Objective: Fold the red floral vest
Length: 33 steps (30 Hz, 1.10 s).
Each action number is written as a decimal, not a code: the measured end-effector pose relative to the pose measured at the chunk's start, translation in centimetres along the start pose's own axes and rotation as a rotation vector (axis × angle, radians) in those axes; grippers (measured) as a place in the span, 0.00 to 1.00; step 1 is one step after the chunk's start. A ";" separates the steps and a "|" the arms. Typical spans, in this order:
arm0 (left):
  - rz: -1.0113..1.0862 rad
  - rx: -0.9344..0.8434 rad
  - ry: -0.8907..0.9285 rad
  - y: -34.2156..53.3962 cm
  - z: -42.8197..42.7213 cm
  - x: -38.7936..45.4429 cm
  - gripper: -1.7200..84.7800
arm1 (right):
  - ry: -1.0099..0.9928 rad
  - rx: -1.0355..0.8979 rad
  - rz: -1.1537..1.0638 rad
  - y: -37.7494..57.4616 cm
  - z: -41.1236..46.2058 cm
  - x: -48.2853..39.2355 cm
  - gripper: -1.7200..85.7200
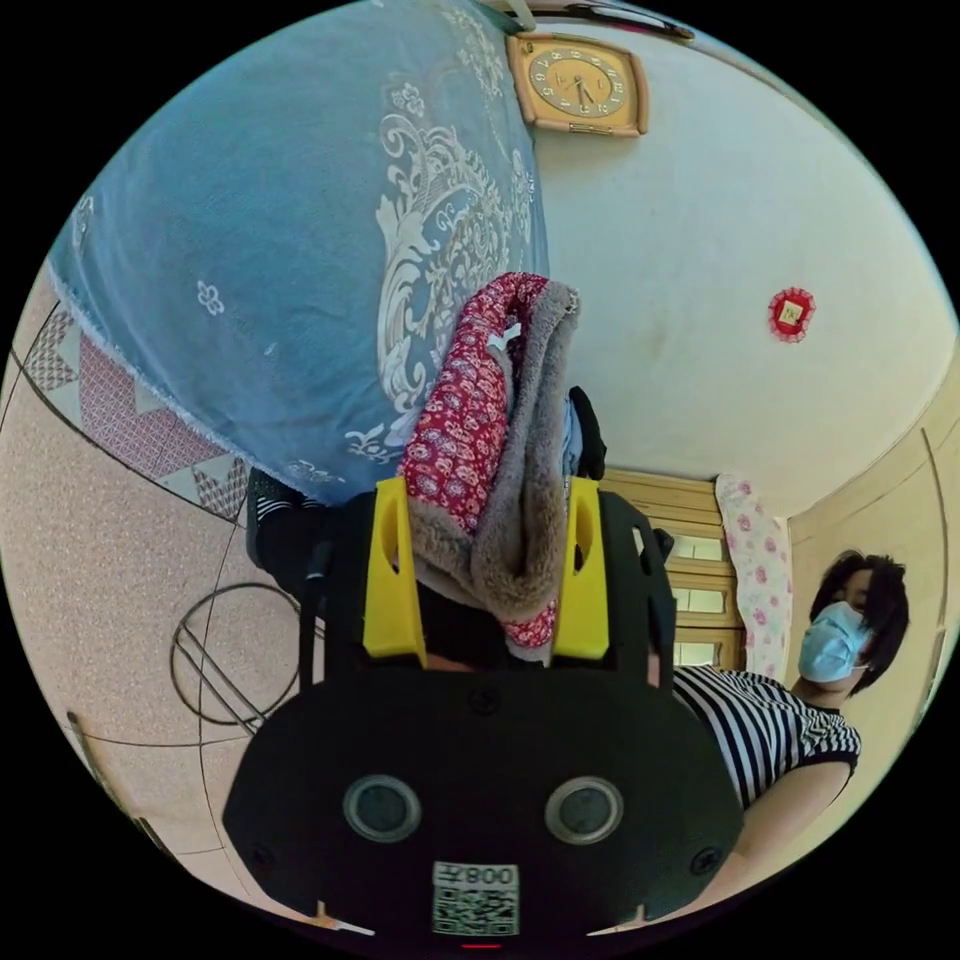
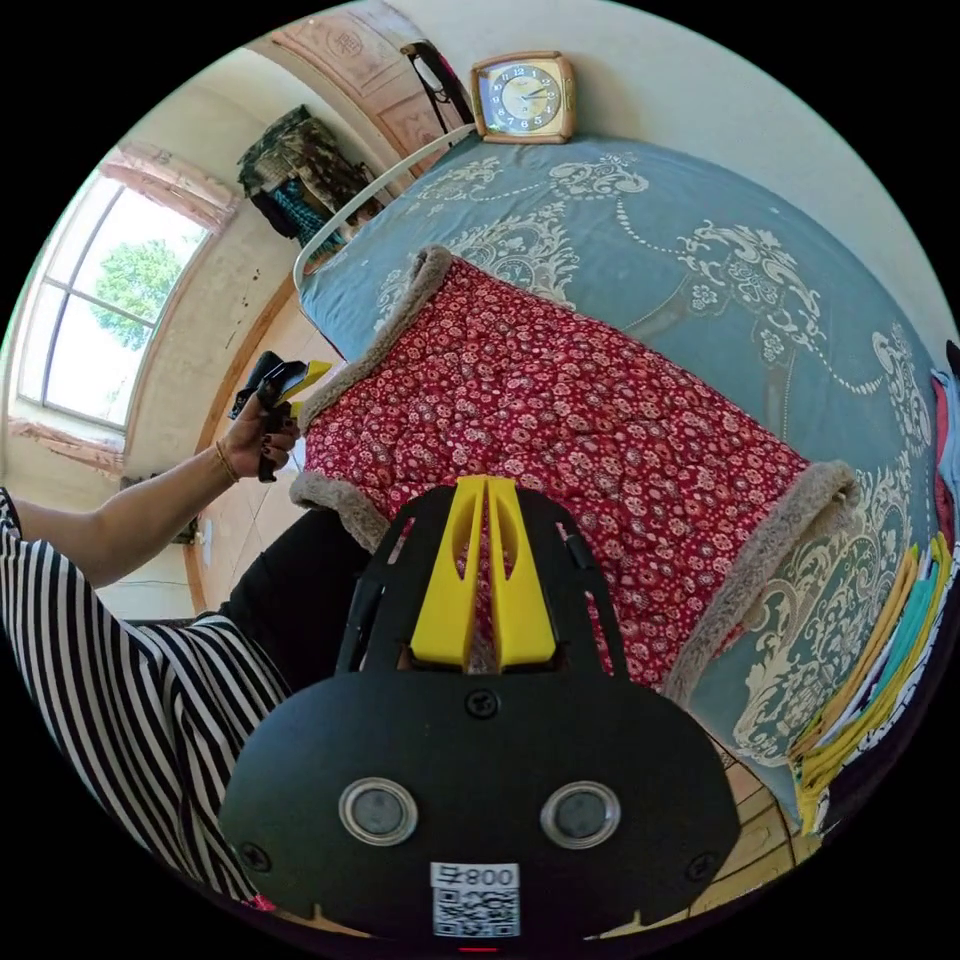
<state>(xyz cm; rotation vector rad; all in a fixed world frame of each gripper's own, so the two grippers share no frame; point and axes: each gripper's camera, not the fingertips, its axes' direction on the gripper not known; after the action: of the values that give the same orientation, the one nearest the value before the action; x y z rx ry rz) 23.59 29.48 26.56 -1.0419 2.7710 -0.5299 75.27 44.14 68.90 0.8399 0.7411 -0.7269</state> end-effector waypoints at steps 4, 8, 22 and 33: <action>0.008 0.007 -0.054 -0.3 -0.9 -0.3 0.25 | -0.048 -0.145 -0.050 -1.7 4.7 -1.4 0.02; -0.011 -0.014 -0.131 -0.2 -0.3 -1.5 0.25 | 0.000 -0.160 -0.065 -2.0 5.1 -1.7 0.02; 0.310 -0.200 -0.006 2.6 10.2 4.2 0.11 | 0.013 -0.244 -0.042 -2.1 7.4 1.0 0.02; 0.801 -0.431 -0.266 8.9 27.4 14.2 0.10 | -0.449 0.070 0.417 4.4 -0.2 12.2 0.07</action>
<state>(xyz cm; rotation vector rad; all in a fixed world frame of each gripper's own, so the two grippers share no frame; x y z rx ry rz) 14.17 18.72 -2.18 0.0301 2.7767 0.2969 85.28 43.18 60.65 0.8217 0.1301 -0.5375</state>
